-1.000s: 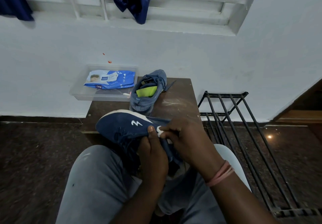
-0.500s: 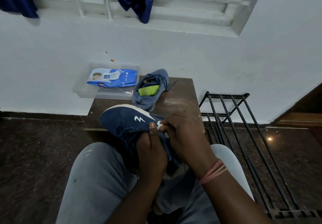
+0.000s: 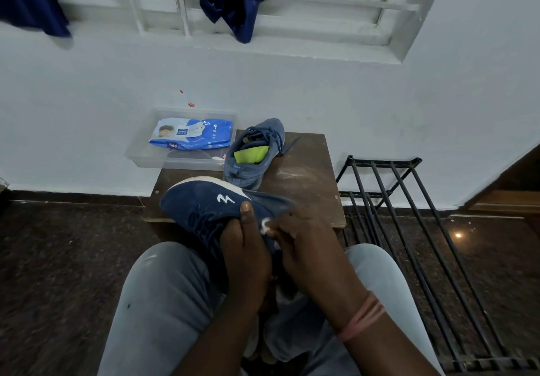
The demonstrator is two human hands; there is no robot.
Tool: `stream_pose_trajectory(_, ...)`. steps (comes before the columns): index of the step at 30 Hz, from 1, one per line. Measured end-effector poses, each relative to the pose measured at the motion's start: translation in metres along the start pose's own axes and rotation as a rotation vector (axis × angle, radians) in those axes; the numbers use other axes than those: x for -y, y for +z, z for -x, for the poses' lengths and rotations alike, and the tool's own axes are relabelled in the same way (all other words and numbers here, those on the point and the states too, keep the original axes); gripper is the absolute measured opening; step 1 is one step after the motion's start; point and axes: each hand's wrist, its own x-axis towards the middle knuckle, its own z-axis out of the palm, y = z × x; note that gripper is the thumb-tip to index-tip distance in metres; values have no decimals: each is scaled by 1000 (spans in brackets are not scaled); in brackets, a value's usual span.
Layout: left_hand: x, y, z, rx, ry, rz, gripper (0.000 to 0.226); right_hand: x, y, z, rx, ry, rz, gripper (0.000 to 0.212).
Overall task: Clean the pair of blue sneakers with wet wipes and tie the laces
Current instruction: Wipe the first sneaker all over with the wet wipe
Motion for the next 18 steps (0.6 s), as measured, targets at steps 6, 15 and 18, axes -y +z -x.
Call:
stream_pose_trajectory(6, -5, 8, 9, 47, -1, 2, 46, 1, -4, -14, -65, 24, 75, 11)
stream_pose_trajectory(15, -8, 6, 2, 28, -37, 52, 38, 5, 4, 2, -109, -18, 61, 14)
stream_pose_trajectory(18, -10, 5, 4, 67, 2, 12, 46, 11, 4, -8, -162, -22, 69, 14)
